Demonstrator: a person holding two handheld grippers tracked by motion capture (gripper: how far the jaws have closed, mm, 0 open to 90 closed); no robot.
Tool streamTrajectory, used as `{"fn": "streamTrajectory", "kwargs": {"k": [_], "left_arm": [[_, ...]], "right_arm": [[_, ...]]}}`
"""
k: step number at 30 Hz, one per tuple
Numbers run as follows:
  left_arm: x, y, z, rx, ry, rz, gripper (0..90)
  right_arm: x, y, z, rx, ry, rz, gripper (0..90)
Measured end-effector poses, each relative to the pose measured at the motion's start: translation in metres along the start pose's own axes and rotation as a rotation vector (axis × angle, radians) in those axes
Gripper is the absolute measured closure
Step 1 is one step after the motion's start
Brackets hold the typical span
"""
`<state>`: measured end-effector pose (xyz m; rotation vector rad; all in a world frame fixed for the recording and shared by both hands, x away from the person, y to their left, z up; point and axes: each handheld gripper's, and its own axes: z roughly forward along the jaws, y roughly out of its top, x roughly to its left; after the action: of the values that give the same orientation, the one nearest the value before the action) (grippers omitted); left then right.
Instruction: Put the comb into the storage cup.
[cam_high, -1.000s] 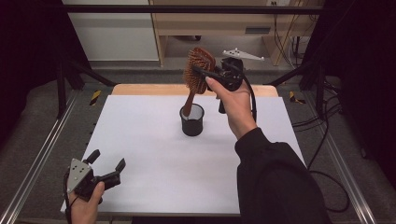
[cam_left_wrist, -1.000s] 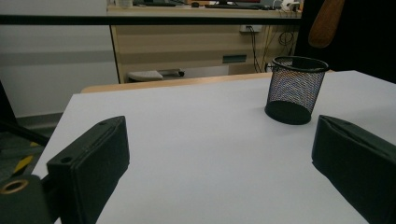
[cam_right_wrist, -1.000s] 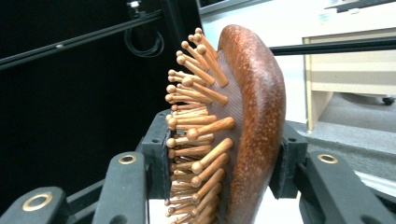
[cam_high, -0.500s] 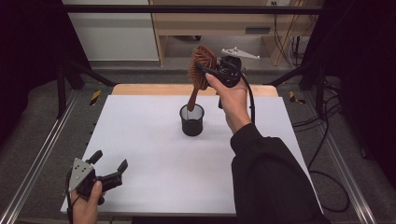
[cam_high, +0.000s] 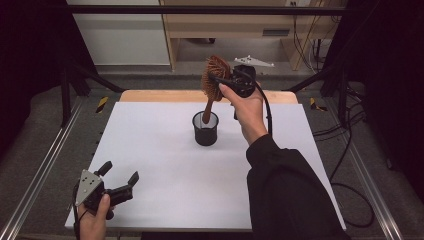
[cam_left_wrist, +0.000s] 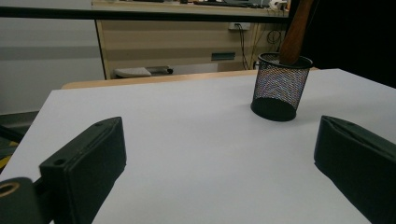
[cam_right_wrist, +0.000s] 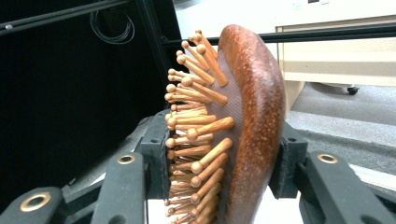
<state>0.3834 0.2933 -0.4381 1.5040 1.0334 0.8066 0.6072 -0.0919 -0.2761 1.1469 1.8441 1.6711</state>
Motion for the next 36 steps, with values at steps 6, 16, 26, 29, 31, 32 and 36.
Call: {"fn": "streamTrajectory", "kwargs": {"k": [6, 16, 26, 29, 31, 32, 36], "left_arm": [[-0.001, 0.000, 0.001, 0.002, -0.006, 0.004, 2.4], [-0.001, 0.000, 0.001, -0.003, -0.007, -0.002, 2.4], [-0.001, 0.000, 0.001, -0.002, -0.010, -0.002, 2.4], [-0.002, 0.000, 0.001, -0.003, -0.012, 0.003, 2.4], [-0.002, 0.000, 0.001, -0.002, -0.013, 0.002, 2.4], [-0.002, 0.000, 0.001, -0.002, -0.013, 0.003, 2.4], [-0.002, 0.000, 0.002, 0.000, -0.012, 0.002, 2.4]], "right_arm": [[-0.001, -0.005, 0.003, 0.013, 0.000, -0.003, 51.2], [-0.001, -0.012, 0.007, 0.032, -0.002, -0.003, 51.0], [-0.004, -0.019, 0.011, 0.039, -0.006, 0.014, 50.9], [-0.005, -0.021, 0.012, 0.044, -0.002, 0.017, 50.8], [-0.005, -0.023, 0.012, 0.047, -0.002, 0.017, 50.8], [-0.005, -0.024, 0.013, 0.051, 0.000, 0.019, 50.7], [-0.005, -0.027, 0.015, 0.061, 0.004, 0.017, 50.6]]}}
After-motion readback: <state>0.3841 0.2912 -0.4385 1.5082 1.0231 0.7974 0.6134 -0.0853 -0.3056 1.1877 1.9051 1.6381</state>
